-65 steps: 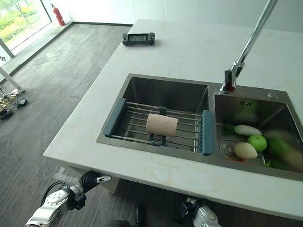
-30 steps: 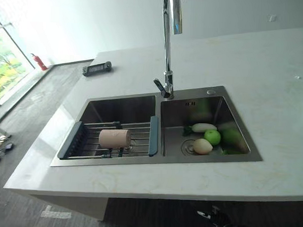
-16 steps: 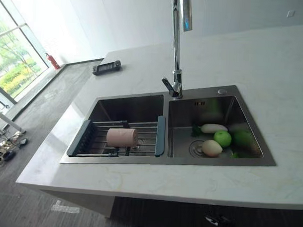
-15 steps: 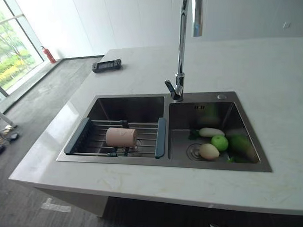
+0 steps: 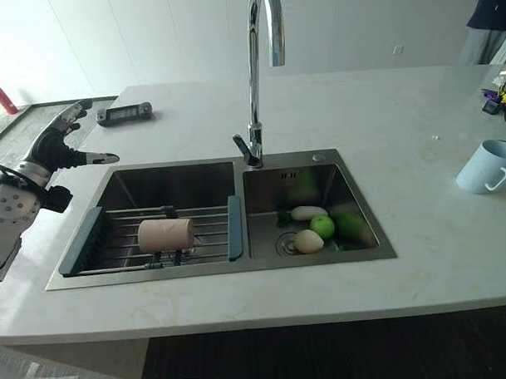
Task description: Place the dishes in the dishwasher.
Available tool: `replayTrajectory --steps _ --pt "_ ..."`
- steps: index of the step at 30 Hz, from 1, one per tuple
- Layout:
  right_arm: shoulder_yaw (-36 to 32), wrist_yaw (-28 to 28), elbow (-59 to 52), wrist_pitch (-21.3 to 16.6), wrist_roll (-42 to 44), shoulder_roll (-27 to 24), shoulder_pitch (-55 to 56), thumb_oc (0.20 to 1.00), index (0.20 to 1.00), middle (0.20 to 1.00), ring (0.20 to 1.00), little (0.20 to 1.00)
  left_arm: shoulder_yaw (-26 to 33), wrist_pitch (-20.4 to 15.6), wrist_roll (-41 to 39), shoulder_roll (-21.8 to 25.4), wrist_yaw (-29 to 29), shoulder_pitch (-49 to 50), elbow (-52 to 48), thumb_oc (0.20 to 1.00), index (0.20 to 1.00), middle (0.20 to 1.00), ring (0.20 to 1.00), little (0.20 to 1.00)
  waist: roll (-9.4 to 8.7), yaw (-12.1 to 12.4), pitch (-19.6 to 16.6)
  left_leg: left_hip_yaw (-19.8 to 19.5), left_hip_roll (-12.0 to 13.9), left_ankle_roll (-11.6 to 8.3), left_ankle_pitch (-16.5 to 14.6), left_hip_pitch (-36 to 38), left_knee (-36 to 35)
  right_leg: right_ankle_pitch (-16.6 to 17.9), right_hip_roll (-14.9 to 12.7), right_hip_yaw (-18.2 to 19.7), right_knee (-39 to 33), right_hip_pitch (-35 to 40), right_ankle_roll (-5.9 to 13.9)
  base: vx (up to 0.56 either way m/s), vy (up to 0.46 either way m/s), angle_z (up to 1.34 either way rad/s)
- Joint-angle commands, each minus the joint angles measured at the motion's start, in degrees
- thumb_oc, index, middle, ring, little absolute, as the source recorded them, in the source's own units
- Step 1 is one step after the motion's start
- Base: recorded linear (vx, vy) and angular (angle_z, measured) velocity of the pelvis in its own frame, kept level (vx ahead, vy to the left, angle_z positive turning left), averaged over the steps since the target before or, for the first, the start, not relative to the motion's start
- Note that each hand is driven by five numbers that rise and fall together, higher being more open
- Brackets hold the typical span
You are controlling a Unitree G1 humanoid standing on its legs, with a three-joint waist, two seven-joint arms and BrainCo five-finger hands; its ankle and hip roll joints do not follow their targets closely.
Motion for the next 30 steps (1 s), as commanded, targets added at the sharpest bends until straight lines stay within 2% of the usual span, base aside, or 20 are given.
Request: replayTrajectory --steps 1,6,9,11,14,19,26,30 --pt "-1.52 -1.07 1.49 -0.19 -0.66 -1.1 -4.23 1.0 1.0 1.0 1.0 1.0 2.19 -0.66 7.69 4.87 -3.91 -4.96 5.82 1.0 1.0 1.0 1.0 1.0 -0.13 -0.33 4.16 0.46 -1.66 2.27 -8.14 2.51 0.05 -6.69 -0.42 1.45 2.8 2.19 3.39 0.01 0.014 -0.27" --pt "-2.36 -1.0 0.57 0.78 -0.55 -2.71 -3.81 1.0 1.0 1.0 1.0 1.0 -3.5 1.76 11.44 2.66 -6.36 -6.24 10.99 1.0 1.0 1.0 1.0 1.0 0.38 -1.69 6.0 0.84 -1.64 2.23 -7.41 1.01 0.05 -5.84 -0.7 2.58 3.12 0.08 3.63 -0.02 0.046 -0.13" --pt "-2.44 -0.72 -0.49 1.23 -0.03 -3.76 -4.39 1.0 1.0 1.0 1.0 1.0 -5.84 0.54 11.26 2.64 -6.58 -7.5 14.56 1.0 1.0 1.0 1.0 1.0 0.9 -2.17 7.22 0.66 -2.02 2.25 -6.98 -0.37 0.05 -5.36 -0.86 3.51 3.18 -1.53 3.66 -0.08 0.1 -0.11" --pt "-2.04 -0.39 -2.12 1.01 0.96 -4.85 -5.25 1.0 1.0 1.0 1.0 1.0 -6.92 -1.2 10.96 3.32 -9.35 -7.48 14.85 1.0 1.0 1.0 1.0 1.0 1.44 -2.19 9.34 -0.41 -2.56 2.23 -6.53 -2.1 0.05 -4.79 -1.14 4.57 3.3 -3.37 3.71 -0.12 0.118 -0.04" --pt "-1.96 0.17 -4.41 1.03 1.52 -6.16 -6.71 1.0 1.0 1.0 1.0 1.0 -7.15 -1.27 11.1 4.27 -10.31 -6.82 13.58 1.0 1.0 1.0 1.0 1.0 2.01 -2.06 11.42 -0.81 -2.82 2.01 -6.0 -3.52 0.05 -4.48 -1.64 4.61 3.57 -4.77 3.74 -0.12 0.089 -0.01" --pt "-1.76 -0.13 -5.42 1.13 1.77 -6.66 -7.07 1.0 1.0 1.0 1.0 1.0 -7.43 -2.52 10.72 5.19 -11.41 -6.68 13.77 1.0 1.0 1.0 1.0 1.0 2.31 -2.05 12.17 -0.83 -2.83 1.79 -5.66 -3.9 0.05 -4.36 -2.03 4.58 3.86 -5.2 3.74 -0.01 0.008 0.0" --pt "-2.24 0.0 -5.15 0.66 2.17 -7.43 -7.42 1.0 1.0 1.0 1.0 1.0 -7.78 -1.93 10.38 5.53 -12.28 -6.82 13.03 1.0 1.0 1.0 1.0 1.0 2.77 -1.95 12.71 -1.09 -3.05 1.68 -5.55 -4.18 0.05 -4.37 -2.39 4.58 4.1 -5.54 3.74 0.0 0.004 0.0" --pt "-2.62 0.02 -5.74 0.89 1.86 -7.41 -7.24 1.0 1.0 1.0 1.0 1.0 -6.79 -3.32 10.07 6.31 -12.77 -5.69 12.33 1.0 1.0 1.0 1.0 1.0 2.97 -1.74 12.87 -1.32 -3.12 1.67 -5.58 -4.25 0.05 -4.37 -2.48 4.7 4.22 -5.67 3.74 0.0 0.0 0.0"
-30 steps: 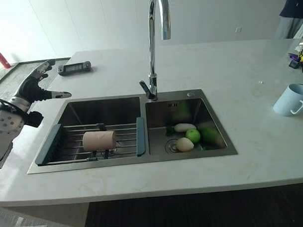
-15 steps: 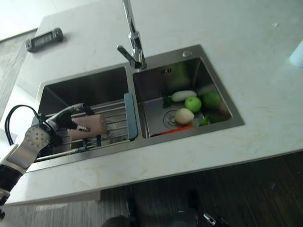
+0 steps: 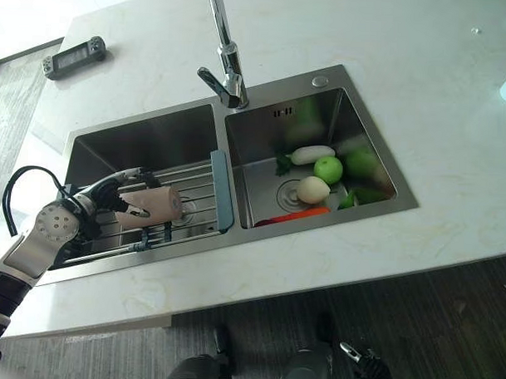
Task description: Place the dishes in the dishwasher.
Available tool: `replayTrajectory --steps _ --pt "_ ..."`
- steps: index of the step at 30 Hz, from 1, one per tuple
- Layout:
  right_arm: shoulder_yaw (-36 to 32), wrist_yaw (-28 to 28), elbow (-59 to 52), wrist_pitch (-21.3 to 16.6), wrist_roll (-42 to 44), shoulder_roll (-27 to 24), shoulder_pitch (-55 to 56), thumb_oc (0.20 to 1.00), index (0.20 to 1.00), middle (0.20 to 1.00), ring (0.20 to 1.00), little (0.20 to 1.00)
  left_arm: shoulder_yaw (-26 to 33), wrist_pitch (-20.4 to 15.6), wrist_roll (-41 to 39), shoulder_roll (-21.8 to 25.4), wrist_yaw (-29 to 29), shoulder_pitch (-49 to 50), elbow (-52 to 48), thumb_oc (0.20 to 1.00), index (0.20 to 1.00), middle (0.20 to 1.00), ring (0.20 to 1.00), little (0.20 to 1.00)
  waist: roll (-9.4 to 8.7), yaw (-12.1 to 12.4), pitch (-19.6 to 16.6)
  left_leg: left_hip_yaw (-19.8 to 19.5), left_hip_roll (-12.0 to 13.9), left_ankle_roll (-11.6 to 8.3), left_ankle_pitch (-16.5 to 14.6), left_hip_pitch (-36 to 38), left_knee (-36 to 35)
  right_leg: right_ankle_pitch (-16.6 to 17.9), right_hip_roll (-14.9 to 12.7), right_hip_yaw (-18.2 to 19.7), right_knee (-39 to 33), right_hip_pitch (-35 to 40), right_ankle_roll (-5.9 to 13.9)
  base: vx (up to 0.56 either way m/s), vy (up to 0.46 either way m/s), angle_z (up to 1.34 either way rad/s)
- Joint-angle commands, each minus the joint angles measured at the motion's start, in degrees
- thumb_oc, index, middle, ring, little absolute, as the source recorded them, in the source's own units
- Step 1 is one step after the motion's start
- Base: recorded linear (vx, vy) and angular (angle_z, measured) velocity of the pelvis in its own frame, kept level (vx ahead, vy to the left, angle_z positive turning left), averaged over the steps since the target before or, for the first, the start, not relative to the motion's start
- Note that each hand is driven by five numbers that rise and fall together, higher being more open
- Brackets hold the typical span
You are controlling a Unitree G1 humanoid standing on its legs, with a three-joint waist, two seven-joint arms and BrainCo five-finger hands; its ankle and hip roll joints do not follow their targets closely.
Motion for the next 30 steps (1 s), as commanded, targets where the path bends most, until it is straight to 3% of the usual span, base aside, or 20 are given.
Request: replayTrajectory --steps 1,9,16,21,30 --pt "-0.66 -0.04 -1.32 -0.5 1.42 0.21 -0.68 1.0 1.0 1.0 1.0 1.0 2.63 -2.67 -0.46 4.04 -1.08 -2.72 -0.23 1.0 1.0 1.0 1.0 1.0 -1.69 -0.12 0.44 -3.8 -1.39 0.56 -6.84 0.67 0.04 -7.17 -0.85 1.15 4.27 0.95 3.31 0.0 0.0 0.0" --pt "-1.14 0.17 -1.09 -1.08 1.53 0.28 -0.67 1.0 1.0 1.0 1.0 1.0 3.85 -3.34 2.55 4.14 -4.38 0.96 -6.61 1.0 1.0 1.0 1.0 1.0 -1.52 0.68 0.93 -4.45 -1.5 0.65 -7.0 0.61 0.28 -7.18 -1.05 0.85 4.29 1.23 3.31 0.0 0.0 0.0" --pt "-1.23 0.57 -1.42 -1.61 1.56 0.41 -0.64 1.0 1.0 1.0 1.0 1.0 3.46 -5.13 5.1 4.5 -3.2 1.21 -7.02 1.0 1.0 1.0 1.0 1.0 -1.63 0.74 1.21 -4.63 -1.47 0.71 -7.01 0.44 0.26 -7.18 -1.08 0.84 4.34 1.13 3.31 0.0 0.0 0.0" --pt "-1.13 0.33 -1.58 -1.53 1.63 0.65 -0.67 1.0 1.0 1.0 1.0 1.0 3.36 -4.1 5.39 4.43 -3.65 1.52 -7.34 1.0 1.0 1.0 1.0 1.0 -1.77 0.81 1.33 -4.73 -1.33 0.67 -7.03 0.33 0.38 -7.27 -1.02 0.87 4.44 1.09 3.31 0.0 0.0 0.0" --pt "-0.27 0.29 -2.65 -1.53 2.33 0.2 -1.54 1.0 1.0 1.0 1.0 1.0 0.76 -3.45 6.78 3.1 1.18 -0.86 1.22 1.0 1.0 1.0 1.0 1.0 -2.01 -0.04 2.66 -4.78 -1.24 0.66 -6.81 -0.68 0.65 -7.56 -0.94 2.06 5.53 -0.61 3.31 0.0 0.004 0.0"
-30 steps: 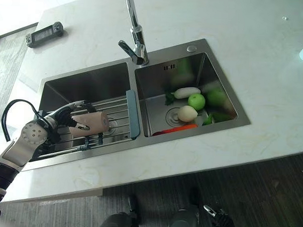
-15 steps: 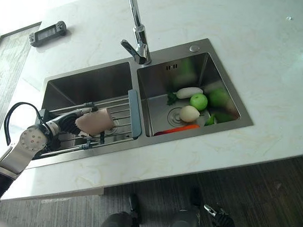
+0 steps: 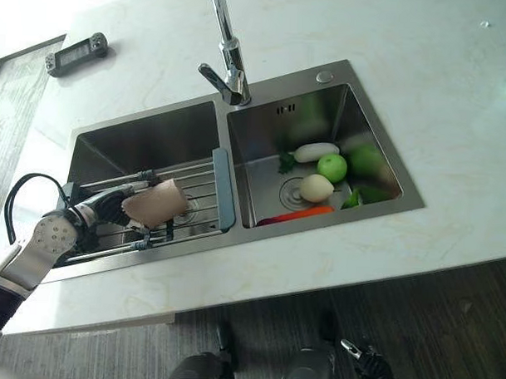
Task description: Place the dishes in the dishwasher.
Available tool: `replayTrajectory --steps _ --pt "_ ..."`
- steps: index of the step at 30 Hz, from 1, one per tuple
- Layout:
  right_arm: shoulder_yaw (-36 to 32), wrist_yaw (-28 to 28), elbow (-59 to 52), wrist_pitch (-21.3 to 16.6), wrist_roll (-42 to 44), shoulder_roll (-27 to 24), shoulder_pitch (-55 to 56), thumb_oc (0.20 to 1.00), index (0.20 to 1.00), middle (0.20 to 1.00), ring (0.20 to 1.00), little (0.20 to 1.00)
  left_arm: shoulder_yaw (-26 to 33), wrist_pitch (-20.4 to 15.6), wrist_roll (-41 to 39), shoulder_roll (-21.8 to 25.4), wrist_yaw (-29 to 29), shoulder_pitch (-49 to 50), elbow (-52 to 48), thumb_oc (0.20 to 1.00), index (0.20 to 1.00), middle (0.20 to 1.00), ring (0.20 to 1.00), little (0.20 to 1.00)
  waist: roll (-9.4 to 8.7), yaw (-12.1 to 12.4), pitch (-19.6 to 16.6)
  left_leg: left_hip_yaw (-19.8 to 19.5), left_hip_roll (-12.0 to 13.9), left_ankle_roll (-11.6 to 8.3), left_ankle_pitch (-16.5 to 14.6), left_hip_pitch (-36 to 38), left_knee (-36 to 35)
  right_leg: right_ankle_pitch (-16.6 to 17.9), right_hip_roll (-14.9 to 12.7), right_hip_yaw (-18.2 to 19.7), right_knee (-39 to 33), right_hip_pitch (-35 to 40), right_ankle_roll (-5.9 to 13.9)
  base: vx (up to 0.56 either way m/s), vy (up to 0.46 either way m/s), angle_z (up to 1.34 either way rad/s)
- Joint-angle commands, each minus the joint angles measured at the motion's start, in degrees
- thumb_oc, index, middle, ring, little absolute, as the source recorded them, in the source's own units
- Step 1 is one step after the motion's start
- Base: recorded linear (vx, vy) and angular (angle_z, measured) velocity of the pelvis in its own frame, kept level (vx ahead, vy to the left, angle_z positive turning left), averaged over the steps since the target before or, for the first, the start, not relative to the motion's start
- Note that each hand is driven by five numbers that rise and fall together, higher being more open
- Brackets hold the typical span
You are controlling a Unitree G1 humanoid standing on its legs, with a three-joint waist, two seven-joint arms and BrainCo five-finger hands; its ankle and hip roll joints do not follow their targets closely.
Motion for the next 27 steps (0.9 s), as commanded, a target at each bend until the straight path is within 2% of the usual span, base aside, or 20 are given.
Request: replayTrajectory --steps 1,16,27 --pt "0.2 0.04 -1.87 -1.35 2.55 0.71 -1.76 1.0 1.0 1.0 1.0 1.0 0.18 -1.37 2.35 1.67 5.13 -5.89 4.82 1.0 1.0 1.0 1.0 1.0 -3.01 -0.29 2.23 -4.56 -1.18 0.7 -6.72 -0.71 0.73 -7.25 -0.82 2.6 5.76 -0.85 2.87 0.0 0.0 0.0" --pt "1.23 -0.32 -2.93 -1.65 3.3 1.61 -3.01 1.0 1.0 1.0 1.0 1.0 -1.77 -0.67 3.26 -0.21 8.08 -9.23 6.45 1.0 1.0 1.0 1.0 1.0 -4.13 -0.77 3.96 -4.24 -0.8 0.63 -6.36 -2.29 0.92 -7.2 -0.43 3.13 6.48 -2.96 2.87 -0.01 -0.001 0.0" --pt "1.19 -0.85 -3.59 -1.16 3.42 1.63 -3.22 1.0 1.0 1.0 1.0 1.0 -1.77 -1.51 5.72 0.61 8.82 -9.71 4.67 1.0 1.0 1.0 1.0 1.0 -3.71 -0.87 3.94 -3.79 -0.92 0.45 -6.48 -2.1 0.79 -7.01 -0.77 2.67 6.19 -2.91 2.87 0.0 0.0 0.0"
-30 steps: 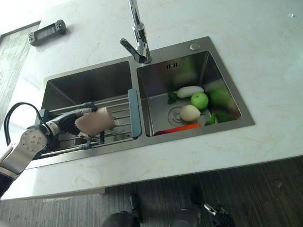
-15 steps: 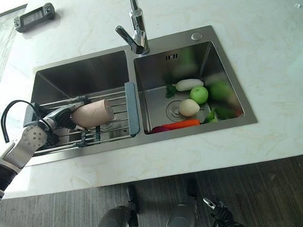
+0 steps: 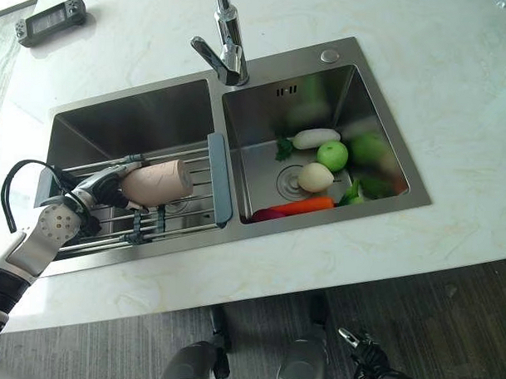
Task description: Place the dishes in the dishwasher.
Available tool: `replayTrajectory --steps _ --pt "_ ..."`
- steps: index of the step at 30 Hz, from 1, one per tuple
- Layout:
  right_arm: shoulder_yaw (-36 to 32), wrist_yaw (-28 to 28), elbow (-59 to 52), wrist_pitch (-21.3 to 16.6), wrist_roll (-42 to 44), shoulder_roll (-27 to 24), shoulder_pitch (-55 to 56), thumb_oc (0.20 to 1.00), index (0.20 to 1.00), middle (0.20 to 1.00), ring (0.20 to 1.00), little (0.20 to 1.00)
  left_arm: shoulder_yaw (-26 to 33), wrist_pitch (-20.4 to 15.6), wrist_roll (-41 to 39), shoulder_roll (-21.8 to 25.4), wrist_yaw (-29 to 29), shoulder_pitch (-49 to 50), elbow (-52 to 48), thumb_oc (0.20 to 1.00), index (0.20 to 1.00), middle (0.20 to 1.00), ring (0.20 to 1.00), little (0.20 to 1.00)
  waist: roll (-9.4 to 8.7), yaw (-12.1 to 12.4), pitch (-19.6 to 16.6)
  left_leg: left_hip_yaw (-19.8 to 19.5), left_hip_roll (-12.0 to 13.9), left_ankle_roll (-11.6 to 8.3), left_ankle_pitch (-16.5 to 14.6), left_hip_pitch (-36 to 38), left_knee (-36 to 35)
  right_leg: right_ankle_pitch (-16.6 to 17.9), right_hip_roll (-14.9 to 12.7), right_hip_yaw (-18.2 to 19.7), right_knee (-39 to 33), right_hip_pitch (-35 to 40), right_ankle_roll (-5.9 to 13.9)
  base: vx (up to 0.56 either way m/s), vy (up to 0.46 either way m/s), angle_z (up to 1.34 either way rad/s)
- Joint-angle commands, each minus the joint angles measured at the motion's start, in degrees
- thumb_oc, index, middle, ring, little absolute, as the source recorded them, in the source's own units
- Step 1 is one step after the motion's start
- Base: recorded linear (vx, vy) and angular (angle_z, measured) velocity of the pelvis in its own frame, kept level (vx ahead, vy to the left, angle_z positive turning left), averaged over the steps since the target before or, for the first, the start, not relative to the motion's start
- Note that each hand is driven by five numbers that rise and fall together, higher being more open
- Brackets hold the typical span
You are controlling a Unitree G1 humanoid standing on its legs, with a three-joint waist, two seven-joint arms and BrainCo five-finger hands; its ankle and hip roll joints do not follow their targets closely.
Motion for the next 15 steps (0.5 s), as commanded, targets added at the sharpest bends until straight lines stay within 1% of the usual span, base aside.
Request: replayTrajectory --steps 1,6,8,9,12,13,14,15 --pt "0.75 -0.61 -2.1 -1.09 1.11 1.38 -1.5 1.0 1.0 1.0 1.0 1.0 -0.37 -0.59 3.39 1.22 1.57 -4.05 1.63 1.0 1.0 1.0 1.0 1.0 -1.35 -0.82 1.13 -3.93 -0.91 0.36 -6.69 -0.22 0.76 -7.12 -0.86 2.35 6.15 -0.84 2.97 0.0 0.0 0.0" --pt "0.38 -0.35 -1.49 -1.08 0.83 1.16 -1.53 1.0 1.0 1.0 1.0 1.0 -0.35 -0.11 5.29 1.86 1.0 -3.9 -0.07 1.0 1.0 1.0 1.0 1.0 -1.05 -0.8 1.05 -3.82 -1.06 0.37 -6.75 -0.04 0.63 -7.0 -1.03 2.23 5.96 -0.68 2.97 0.0 0.0 0.0" --pt "0.23 -0.28 -1.27 -1.15 1.0 1.13 -1.52 1.0 1.0 1.0 1.0 1.0 -0.09 2.21 6.11 2.15 1.2 -3.76 -1.24 1.0 1.0 1.0 1.0 1.0 -0.95 -0.7 1.04 -3.87 -1.15 0.4 -6.78 -0.02 0.57 -6.95 -1.11 2.11 5.81 -0.56 2.97 0.0 0.0 0.0" --pt "0.27 -0.36 -1.48 -1.1 1.06 1.19 -1.35 1.0 1.0 1.0 1.0 1.0 0.26 4.01 6.25 2.49 0.88 -3.72 -2.18 1.0 1.0 1.0 1.0 1.0 -0.89 -0.63 1.05 -3.87 -1.22 0.47 -6.78 -0.04 0.5 -6.94 -1.1 2.04 5.77 -0.54 2.97 0.0 0.0 0.0" --pt "0.15 -0.49 -1.69 -1.06 1.04 1.38 -1.1 1.0 1.0 1.0 1.0 1.0 0.71 5.21 6.88 2.67 0.68 -3.64 -2.83 1.0 1.0 1.0 1.0 1.0 -0.76 -0.57 1.11 -3.87 -1.25 0.51 -6.76 -0.04 0.46 -6.9 -1.21 1.93 5.71 -0.46 2.97 0.0 0.0 0.0" --pt "-0.05 -0.66 -2.02 -0.92 0.81 1.51 -0.96 1.0 1.0 1.0 1.0 1.0 1.2 7.27 7.35 2.82 -0.19 -3.42 -3.78 1.0 1.0 1.0 1.0 1.0 -0.52 -0.49 1.05 -3.91 -1.36 0.5 -6.75 -0.1 0.39 -6.84 -1.3 1.8 5.61 -0.43 2.97 0.0 0.0 0.0" --pt "-0.06 -0.73 -2.09 -0.88 0.83 1.51 -1.02 1.0 1.0 1.0 1.0 1.0 1.31 7.84 7.33 2.86 -0.46 -3.44 -4.01 1.0 1.0 1.0 1.0 1.0 -0.45 -0.43 1.06 -3.93 -1.38 0.49 -6.74 -0.13 0.37 -6.82 -1.32 1.75 5.57 -0.43 2.97 -0.04 -0.014 0.0" --pt "-0.14 -0.96 -2.3 -0.77 0.85 1.68 -1.08 1.0 1.0 1.0 1.0 1.0 1.85 9.35 7.87 2.71 -1.2 -3.15 -5.05 1.0 1.0 1.0 1.0 1.0 -0.27 -0.26 1.03 -4.05 -1.49 0.51 -6.72 -0.17 0.3 -6.72 -1.34 1.61 5.43 -0.4 2.97 0.0 0.0 0.0"
